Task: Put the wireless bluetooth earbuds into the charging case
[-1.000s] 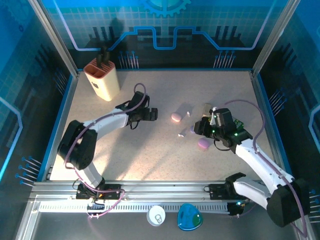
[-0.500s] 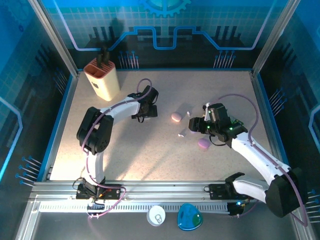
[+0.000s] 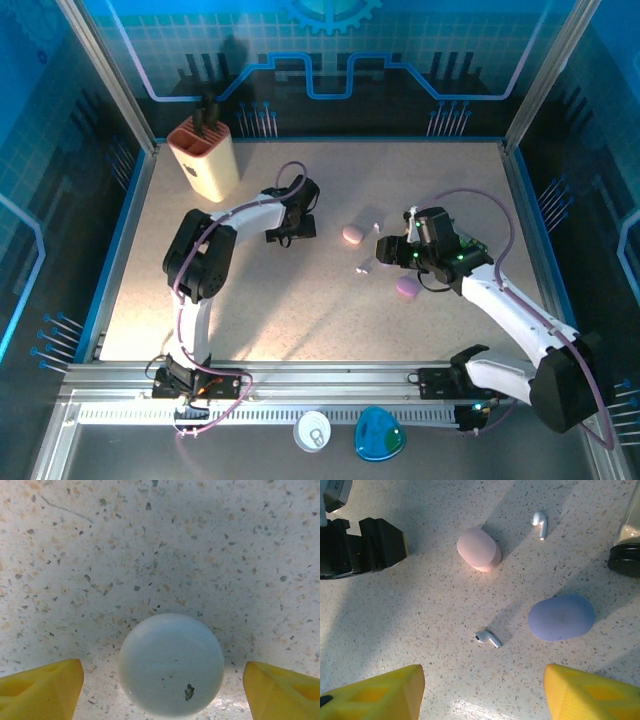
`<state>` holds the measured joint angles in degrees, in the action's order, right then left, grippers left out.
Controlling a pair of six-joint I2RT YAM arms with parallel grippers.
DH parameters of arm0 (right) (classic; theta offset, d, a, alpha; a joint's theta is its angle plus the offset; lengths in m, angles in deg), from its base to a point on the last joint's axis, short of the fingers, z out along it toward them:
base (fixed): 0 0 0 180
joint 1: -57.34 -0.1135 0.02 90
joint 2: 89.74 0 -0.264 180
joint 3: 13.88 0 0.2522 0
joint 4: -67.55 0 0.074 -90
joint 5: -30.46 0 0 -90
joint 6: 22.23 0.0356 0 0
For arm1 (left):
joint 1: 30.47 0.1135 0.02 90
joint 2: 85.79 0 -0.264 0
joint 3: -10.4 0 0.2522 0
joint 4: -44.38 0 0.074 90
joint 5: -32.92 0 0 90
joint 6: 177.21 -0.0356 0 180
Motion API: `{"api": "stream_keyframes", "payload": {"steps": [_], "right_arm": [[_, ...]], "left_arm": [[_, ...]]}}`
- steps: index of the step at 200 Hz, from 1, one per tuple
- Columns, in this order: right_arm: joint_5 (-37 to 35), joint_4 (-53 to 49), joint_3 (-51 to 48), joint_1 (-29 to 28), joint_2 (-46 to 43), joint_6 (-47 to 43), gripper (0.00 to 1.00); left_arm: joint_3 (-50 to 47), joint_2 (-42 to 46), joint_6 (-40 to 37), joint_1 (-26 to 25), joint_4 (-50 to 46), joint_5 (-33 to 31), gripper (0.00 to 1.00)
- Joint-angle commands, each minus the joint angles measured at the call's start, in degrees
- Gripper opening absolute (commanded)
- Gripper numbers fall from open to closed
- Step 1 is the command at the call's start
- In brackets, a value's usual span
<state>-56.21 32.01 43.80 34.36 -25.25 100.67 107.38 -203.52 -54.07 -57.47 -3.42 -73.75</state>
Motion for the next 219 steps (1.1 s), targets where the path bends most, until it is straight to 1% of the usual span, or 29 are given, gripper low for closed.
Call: {"api": "stream_keyframes", "payload": {"steps": [1,72,93,115,148,164,187,200,219], "right_arm": [[0.78,0.88,-0.31,-0.57,-0.13,-0.91,0.65],[1.24,0.51,-1.09,-0.42,-1.20,-0.96,0.65],[1.49,0.52,-1.33,-0.31,-1.29,-0.84,0.65],[1.73,0.68,-1.31,-0.31,-1.52,-0.56,0.65],[1.76,0.42,-0.75,-0.21,-2.29,-0.61,0.65],[1.36,0.11,-0.46,-0.13,-3.02,-0.95,0.65],[1.31,-0.67,0.26,0.48,-3.58,-1.66,0.65],[1.70,-0.81,0.84,0.93,-3.83,-1.78,0.65],[2.91,-0.43,1.49,1.43,-4.15,-1.54,0.64]], "left_arm": [[1.97,-1.31,0.96,0.13,-1.14,1.15,0.80],[2.65,-3.79,-0.29,0.21,0.27,0.97,0.67],[2.71,-3.82,-0.54,0.43,0.65,0.68,0.57],[2.42,-3.19,-0.31,0.33,0.95,0.67,0.51],[-0.36,0.69,-1.71,0.01,2.85,-0.51,0.50],[-2.90,4.40,-4.23,-0.55,5.39,-1.57,0.51],[-8.08,10.30,-10.62,-2.16,12.86,-1.68,0.52],[-11.21,13.54,-15.40,-3.69,17.63,-2.19,0.52],[-16.44,17.92,-24.61,-6.60,25.78,-1.87,0.52]]}}
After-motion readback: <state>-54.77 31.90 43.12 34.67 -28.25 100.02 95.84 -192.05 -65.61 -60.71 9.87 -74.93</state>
